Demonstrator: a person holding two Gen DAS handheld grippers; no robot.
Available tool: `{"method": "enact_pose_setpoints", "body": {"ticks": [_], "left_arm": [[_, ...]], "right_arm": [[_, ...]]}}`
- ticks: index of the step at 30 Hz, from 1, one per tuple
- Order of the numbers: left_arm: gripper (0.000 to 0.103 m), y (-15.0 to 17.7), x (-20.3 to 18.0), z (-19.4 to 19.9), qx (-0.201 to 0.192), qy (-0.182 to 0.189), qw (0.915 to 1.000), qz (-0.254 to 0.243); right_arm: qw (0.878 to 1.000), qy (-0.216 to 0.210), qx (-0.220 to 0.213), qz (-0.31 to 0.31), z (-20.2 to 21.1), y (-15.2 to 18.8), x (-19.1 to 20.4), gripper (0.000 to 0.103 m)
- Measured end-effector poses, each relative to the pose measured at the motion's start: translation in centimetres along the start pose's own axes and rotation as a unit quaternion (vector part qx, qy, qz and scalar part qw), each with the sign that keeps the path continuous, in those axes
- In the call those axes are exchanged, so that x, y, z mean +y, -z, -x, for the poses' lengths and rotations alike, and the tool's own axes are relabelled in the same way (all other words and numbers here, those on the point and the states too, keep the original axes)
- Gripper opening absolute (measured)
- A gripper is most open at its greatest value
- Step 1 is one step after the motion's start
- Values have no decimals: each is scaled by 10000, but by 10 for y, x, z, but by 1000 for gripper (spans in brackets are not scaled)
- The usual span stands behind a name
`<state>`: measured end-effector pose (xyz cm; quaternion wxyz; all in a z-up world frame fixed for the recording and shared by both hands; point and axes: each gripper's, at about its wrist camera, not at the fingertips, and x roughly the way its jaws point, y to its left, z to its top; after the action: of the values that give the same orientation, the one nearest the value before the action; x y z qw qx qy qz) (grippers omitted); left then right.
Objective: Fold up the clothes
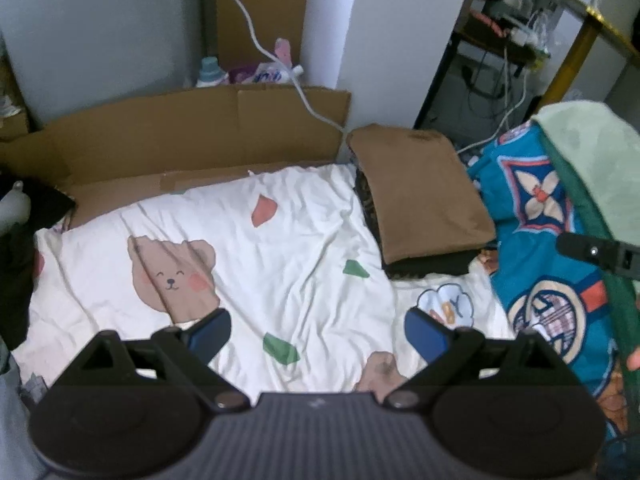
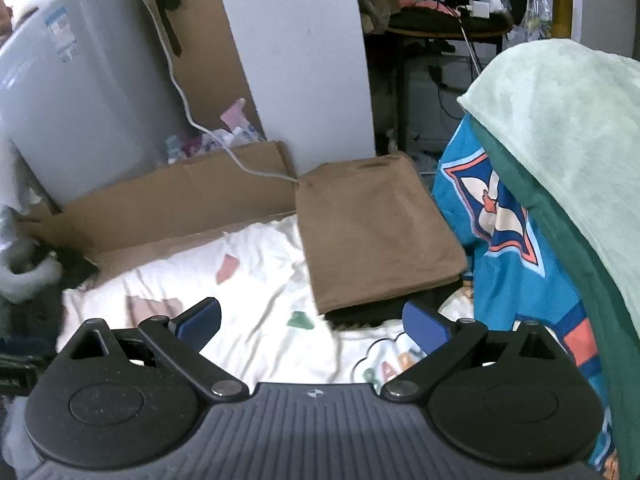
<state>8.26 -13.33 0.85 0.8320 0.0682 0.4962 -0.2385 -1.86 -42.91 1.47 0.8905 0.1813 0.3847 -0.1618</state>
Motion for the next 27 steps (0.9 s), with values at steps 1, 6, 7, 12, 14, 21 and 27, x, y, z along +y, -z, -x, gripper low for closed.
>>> {"method": "enact_pose_setpoints", "body": {"ticks": [1, 6, 7, 12, 14, 21, 27], "left_arm": [[95, 3, 2, 7, -33, 6, 10000, 42], [95, 21, 5, 35, 70, 35, 9995, 294], [95, 26, 5, 41, 89, 0, 9995, 318], [95, 47, 4, 69, -35, -78, 9991, 422], [95, 54, 5, 80, -131, -131, 9986, 498], [98, 76, 6, 94, -269, -211, 9971, 686], [99, 94, 8, 97, -322, -593, 9928, 988]], "right_arm": [[10000, -16, 8, -30, 7, 1, 5, 101], [9998, -159, 93, -74, 40, 16, 33, 101], [9998, -191, 79, -53, 45, 19, 38, 101], [9989, -388, 34, 273, 68, 34, 58, 100], [9991, -351, 44, 229, 74, 39, 60, 101], [9996, -96, 1, 250, 88, 56, 72, 101], [9992, 38, -110, 392, 92, 70, 84, 101]]}}
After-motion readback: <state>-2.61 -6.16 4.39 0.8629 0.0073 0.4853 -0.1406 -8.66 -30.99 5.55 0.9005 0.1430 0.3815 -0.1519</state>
